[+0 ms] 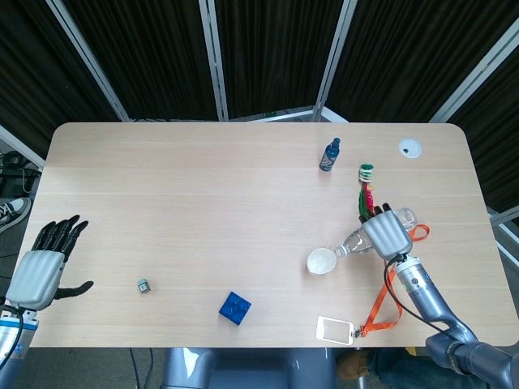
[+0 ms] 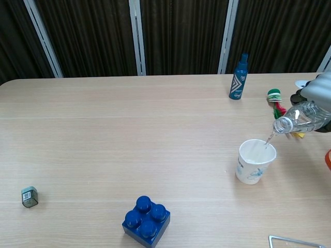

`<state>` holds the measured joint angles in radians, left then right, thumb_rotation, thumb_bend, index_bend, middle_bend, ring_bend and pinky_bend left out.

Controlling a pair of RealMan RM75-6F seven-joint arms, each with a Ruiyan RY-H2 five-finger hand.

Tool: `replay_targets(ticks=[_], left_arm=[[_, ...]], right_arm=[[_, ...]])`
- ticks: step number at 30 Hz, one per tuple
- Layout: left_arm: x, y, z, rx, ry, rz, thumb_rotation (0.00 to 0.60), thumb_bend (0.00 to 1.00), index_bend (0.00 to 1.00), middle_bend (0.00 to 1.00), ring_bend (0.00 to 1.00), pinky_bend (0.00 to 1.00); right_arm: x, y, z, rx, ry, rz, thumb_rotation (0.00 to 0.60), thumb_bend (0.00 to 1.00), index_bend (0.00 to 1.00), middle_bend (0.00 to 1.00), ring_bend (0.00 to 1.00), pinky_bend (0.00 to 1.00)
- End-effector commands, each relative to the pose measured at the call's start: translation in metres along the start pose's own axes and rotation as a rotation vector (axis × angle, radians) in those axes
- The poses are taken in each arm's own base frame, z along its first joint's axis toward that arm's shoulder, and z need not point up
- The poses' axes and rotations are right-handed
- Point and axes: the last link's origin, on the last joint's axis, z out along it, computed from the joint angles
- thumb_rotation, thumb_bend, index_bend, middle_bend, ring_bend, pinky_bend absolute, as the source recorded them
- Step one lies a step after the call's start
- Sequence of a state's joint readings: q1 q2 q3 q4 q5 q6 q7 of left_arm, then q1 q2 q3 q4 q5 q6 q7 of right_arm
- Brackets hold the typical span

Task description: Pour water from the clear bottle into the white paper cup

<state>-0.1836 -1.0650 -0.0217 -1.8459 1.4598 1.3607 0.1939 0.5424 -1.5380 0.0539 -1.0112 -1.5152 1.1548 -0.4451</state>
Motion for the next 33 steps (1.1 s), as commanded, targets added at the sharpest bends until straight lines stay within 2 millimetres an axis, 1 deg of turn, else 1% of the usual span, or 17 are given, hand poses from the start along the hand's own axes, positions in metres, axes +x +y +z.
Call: replay_targets(ticks=[1,3,10,22,25,28,33], left_arm=[[0.0,0.0,0.0,0.001,-0.001,0.0,0.6,0.0,0.0,0.0,0.0,0.0],[0.0,0.0,0.0,0.001,-0.001,-0.002,0.6,0.0,0.0,0.0,0.0,0.0],[-0.001,0.0,0.001,0.0,-0.011,-0.001,0.6,0.0,0.0,0.0,0.0,0.0],[-0.002,-0.002,0.005,0.011,-0.019,-0.001,0.6,0.0,0.0,0.0,0.0,0.0],[-0.003,-0.002,0.006,0.014,-0.021,0.0,0.6,0.0,0.0,0.0,0.0,0.0],[-0.003,-0.003,0.007,0.019,-0.024,0.0,0.6,0.0,0.0,0.0,0.0,0.0],[-0.005,-0.004,0.009,0.028,-0.033,0.004,0.6,0.0,0.0,0.0,0.0,0.0]], right_arm=[[0.0,0.0,0.001,-0.005,0.001,0.02,0.6,0.7,0.5,0.57,0.49,0.5],[0.001,0.0,0.001,-0.01,-0.001,0.051,0.6,0.7,0.5,0.57,0.49,0.5],[0.009,0.0,0.004,-0.026,0.015,0.262,0.6,0.69,0.51,0.57,0.49,0.5],[0.038,0.005,0.018,-0.053,0.028,0.809,0.6,0.69,0.5,0.57,0.49,0.5],[0.037,0.0,0.023,-0.045,0.013,0.922,0.6,0.69,0.5,0.57,0.49,0.5],[0.032,-0.008,0.031,-0.034,-0.026,1.066,0.6,0.7,0.5,0.57,0.49,0.5],[0.027,-0.015,0.042,-0.044,-0.063,1.191,0.6,0.69,0.5,0.57,0.49,0.5]])
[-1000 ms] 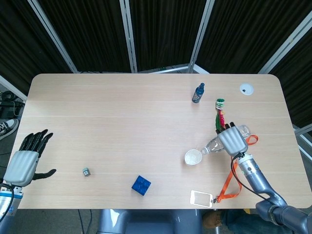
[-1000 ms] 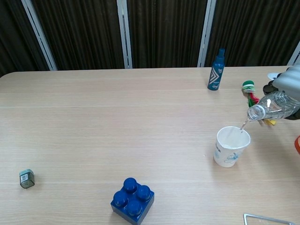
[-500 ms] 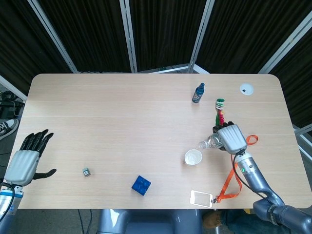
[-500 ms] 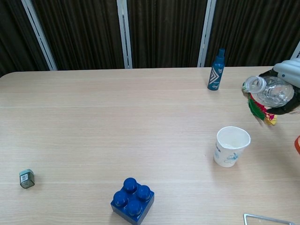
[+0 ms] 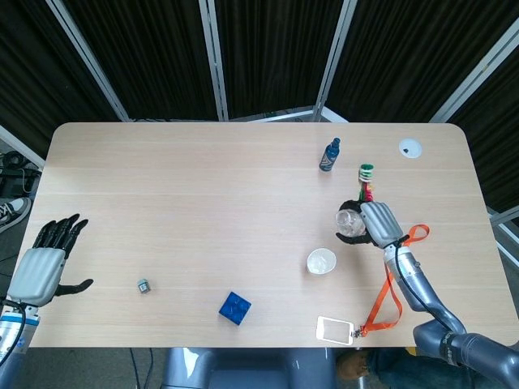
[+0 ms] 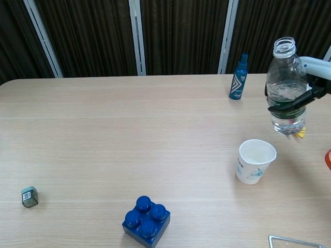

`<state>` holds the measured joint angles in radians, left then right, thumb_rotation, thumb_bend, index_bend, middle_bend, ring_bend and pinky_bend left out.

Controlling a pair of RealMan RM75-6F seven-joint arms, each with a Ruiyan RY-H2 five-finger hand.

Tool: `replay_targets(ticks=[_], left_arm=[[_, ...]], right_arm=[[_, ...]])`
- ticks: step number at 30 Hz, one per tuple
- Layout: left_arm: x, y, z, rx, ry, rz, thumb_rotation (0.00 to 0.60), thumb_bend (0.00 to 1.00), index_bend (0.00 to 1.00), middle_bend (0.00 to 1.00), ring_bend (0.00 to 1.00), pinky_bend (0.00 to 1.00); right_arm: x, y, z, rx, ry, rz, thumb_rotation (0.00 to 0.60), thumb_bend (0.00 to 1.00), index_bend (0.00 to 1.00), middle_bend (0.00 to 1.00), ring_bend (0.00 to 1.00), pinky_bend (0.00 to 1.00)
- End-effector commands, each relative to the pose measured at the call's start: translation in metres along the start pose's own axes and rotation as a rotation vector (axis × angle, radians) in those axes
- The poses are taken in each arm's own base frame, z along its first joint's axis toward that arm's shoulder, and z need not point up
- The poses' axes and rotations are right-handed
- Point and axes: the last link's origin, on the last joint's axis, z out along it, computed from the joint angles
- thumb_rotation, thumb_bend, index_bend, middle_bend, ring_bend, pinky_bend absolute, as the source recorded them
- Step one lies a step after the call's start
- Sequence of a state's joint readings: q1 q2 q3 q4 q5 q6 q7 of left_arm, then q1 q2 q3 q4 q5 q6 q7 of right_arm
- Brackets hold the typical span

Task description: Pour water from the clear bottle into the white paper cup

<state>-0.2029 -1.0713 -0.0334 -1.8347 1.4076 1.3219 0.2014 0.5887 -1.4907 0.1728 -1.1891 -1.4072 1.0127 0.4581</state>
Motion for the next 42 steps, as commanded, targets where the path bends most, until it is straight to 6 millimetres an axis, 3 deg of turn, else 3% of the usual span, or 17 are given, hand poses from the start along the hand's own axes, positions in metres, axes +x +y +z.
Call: replay_targets(ticks=[1,8,14,27,31,33,35,42], left_arm=[[-0.001,-0.001,0.002,0.005,-0.006,0.002,0.6,0.0,0.0,0.0,0.0,0.0],[-0.003,-0.003,0.005,0.021,-0.015,0.002,0.6,0.0,0.0,0.0,0.0,0.0],[-0.003,-0.003,0.006,0.025,-0.018,0.003,0.6,0.0,0.0,0.0,0.0,0.0],[-0.005,-0.003,0.007,0.027,-0.017,0.018,0.6,0.0,0.0,0.0,0.0,0.0],[-0.006,-0.002,0.007,0.027,-0.019,0.016,0.6,0.0,0.0,0.0,0.0,0.0],[-0.006,-0.002,0.007,0.027,-0.019,0.02,0.6,0.0,0.0,0.0,0.0,0.0],[-0.007,-0.002,0.007,0.027,-0.021,0.018,0.6,0.0,0.0,0.0,0.0,0.0],[-0.007,-0.002,0.007,0.028,-0.022,0.02,0.6,0.0,0.0,0.0,0.0,0.0]], right_arm=[[-0.01,0.0,0.015,-0.033,-0.027,0.123,0.6,0.69,0.5,0.57,0.49,0.5],[-0.023,0.005,0.029,-0.087,0.001,0.318,0.6,0.69,0.5,0.57,0.49,0.5],[-0.039,0.015,0.031,-0.08,0.033,0.328,0.6,0.69,0.51,0.57,0.49,0.5],[-0.054,0.03,0.032,-0.078,0.089,0.314,0.6,0.67,0.5,0.57,0.48,0.5],[-0.055,0.034,0.032,-0.086,0.101,0.316,0.6,0.49,0.49,0.56,0.47,0.48],[-0.056,0.036,0.031,-0.089,0.106,0.314,0.6,0.32,0.42,0.53,0.45,0.45],[-0.056,0.037,0.031,-0.092,0.108,0.313,0.6,0.24,0.36,0.51,0.43,0.39],[-0.057,0.042,0.029,-0.099,0.109,0.319,0.6,0.01,0.2,0.36,0.28,0.28]])
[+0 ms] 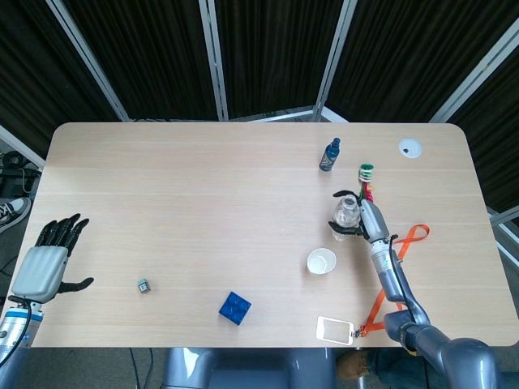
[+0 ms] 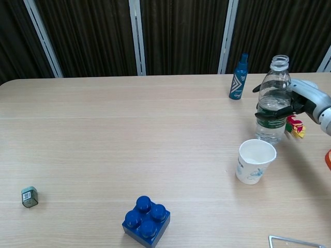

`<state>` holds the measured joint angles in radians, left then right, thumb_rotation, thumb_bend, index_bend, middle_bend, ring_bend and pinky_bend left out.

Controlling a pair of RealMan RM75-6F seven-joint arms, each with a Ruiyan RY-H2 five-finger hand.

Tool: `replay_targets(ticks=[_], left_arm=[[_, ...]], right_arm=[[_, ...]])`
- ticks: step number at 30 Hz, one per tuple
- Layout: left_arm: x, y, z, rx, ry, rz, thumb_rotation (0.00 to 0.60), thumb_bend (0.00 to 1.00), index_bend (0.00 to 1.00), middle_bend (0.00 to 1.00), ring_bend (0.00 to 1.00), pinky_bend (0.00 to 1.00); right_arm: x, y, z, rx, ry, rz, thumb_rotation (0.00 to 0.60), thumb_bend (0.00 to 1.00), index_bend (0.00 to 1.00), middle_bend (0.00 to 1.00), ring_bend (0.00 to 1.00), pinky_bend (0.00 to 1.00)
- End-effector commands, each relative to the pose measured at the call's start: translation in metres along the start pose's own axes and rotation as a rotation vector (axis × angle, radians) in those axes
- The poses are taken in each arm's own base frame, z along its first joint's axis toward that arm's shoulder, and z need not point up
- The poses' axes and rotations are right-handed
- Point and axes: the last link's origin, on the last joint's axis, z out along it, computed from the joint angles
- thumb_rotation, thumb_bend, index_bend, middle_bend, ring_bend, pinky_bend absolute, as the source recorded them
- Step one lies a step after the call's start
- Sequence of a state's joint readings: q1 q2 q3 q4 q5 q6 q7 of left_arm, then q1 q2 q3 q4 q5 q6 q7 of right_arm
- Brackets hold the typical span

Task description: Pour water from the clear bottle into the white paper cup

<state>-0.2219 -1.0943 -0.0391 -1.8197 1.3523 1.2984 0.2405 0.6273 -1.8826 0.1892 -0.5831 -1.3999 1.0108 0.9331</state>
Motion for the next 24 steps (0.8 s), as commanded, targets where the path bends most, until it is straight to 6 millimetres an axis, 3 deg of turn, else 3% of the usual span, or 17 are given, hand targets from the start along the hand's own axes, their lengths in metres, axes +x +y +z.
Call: replay_targets(ticks=[1,7,10,12,14,24], left_arm=[[0.0,0.0,0.0,0.0,0.0,0.0,0.6,0.0,0.0,0.0,0.0,0.0],[0.0,0.0,-0.001,-0.002,-0.002,-0.001,0.6,0.0,0.0,0.0,0.0,0.0],[0.0,0.0,-0.001,-0.004,-0.003,-0.002,0.6,0.0,0.0,0.0,0.0,0.0],[0.0,0.001,-0.001,-0.006,-0.003,-0.003,0.6,0.0,0.0,0.0,0.0,0.0],[0.0,0.001,-0.002,-0.01,-0.005,-0.005,0.6,0.0,0.0,0.0,0.0,0.0],[0.006,0.001,-0.009,-0.034,-0.002,-0.018,0.6,0.0,0.0,0.0,0.0,0.0]], right_arm=[[0.0,0.002,-0.001,-0.001,-0.003,0.006,0.6,0.0,0.18,0.34,0.26,0.27],[0.003,0.004,-0.001,-0.007,0.005,0.022,0.6,0.0,0.12,0.25,0.19,0.25],[0.006,0.005,-0.003,-0.006,0.005,0.023,0.6,0.0,0.05,0.16,0.1,0.16],[0.007,0.006,-0.004,-0.008,-0.005,0.019,0.6,0.0,0.01,0.05,0.02,0.06],[0.01,0.008,-0.005,-0.019,-0.025,0.007,0.6,0.0,0.0,0.0,0.0,0.0],[0.047,0.022,-0.019,-0.078,-0.07,-0.119,0.6,0.0,0.0,0.0,0.0,0.0]])
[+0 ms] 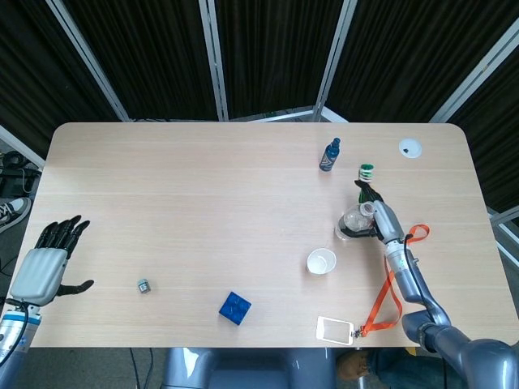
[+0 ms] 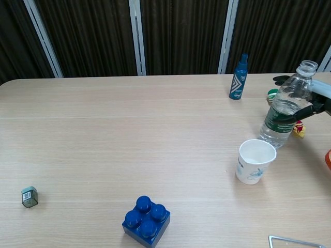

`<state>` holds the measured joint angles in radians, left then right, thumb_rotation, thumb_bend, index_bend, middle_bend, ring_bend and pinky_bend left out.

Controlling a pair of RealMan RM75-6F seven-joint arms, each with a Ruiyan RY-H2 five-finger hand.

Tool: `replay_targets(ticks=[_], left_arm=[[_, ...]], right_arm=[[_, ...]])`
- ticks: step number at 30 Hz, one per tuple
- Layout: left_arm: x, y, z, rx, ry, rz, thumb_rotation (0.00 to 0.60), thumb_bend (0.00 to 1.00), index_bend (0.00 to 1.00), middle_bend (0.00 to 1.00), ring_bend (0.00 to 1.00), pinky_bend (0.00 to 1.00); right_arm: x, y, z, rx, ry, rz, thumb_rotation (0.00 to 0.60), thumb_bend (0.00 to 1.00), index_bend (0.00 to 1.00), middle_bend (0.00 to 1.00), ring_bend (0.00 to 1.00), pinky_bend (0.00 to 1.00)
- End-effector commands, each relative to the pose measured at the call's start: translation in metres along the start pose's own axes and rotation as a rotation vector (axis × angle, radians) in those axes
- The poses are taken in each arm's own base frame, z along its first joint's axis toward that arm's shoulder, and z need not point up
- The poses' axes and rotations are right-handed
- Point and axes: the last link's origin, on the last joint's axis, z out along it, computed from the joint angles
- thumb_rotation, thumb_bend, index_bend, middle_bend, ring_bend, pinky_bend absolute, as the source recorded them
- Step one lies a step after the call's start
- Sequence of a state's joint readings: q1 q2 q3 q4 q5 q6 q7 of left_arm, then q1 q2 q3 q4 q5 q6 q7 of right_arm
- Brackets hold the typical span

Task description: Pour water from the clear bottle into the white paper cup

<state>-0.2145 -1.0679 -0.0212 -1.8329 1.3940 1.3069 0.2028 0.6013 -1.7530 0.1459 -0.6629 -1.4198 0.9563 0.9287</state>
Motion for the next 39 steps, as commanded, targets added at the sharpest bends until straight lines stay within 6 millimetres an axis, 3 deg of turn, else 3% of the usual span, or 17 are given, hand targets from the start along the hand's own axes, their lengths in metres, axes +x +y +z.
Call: replay_targets(ticks=[1,11,19,22,31,39], left_arm=[[0.002,0.001,-0.003,-0.013,0.001,-0.007,0.6,0.0,0.0,0.0,0.0,0.0],[0.009,0.0,-0.014,-0.042,0.013,-0.024,0.6,0.0,0.0,0.0,0.0,0.0],[0.013,0.001,-0.022,-0.066,0.049,-0.01,0.6,0.0,0.0,0.0,0.0,0.0],[0.014,0.0,-0.023,-0.065,0.065,-0.005,0.6,0.0,0.0,0.0,0.0,0.0],[0.014,-0.002,-0.024,-0.078,0.123,0.022,0.6,0.0,0.0,0.0,0.0,0.0],[0.012,-0.005,-0.026,-0.071,0.156,0.032,0.6,0.0,0.0,0.0,0.0,0.0]], right_arm=[[0.014,0.009,-0.012,-0.031,-0.026,-0.052,0.6,0.0,0.0,0.0,0.0,0.0],[0.041,0.01,-0.05,0.017,-0.046,-0.256,0.6,0.0,0.0,0.0,0.0,0.0],[0.065,0.004,-0.113,0.043,0.092,-0.386,0.6,0.0,0.0,0.0,0.0,0.0],[0.07,0.0,-0.128,0.047,0.133,-0.396,0.6,0.0,0.0,0.0,0.0,0.0],[0.086,-0.033,-0.186,0.062,0.243,-0.458,0.6,0.0,0.0,0.0,0.0,0.0],[0.088,-0.05,-0.207,0.095,0.318,-0.553,0.6,0.0,0.0,0.0,0.0,0.0]])
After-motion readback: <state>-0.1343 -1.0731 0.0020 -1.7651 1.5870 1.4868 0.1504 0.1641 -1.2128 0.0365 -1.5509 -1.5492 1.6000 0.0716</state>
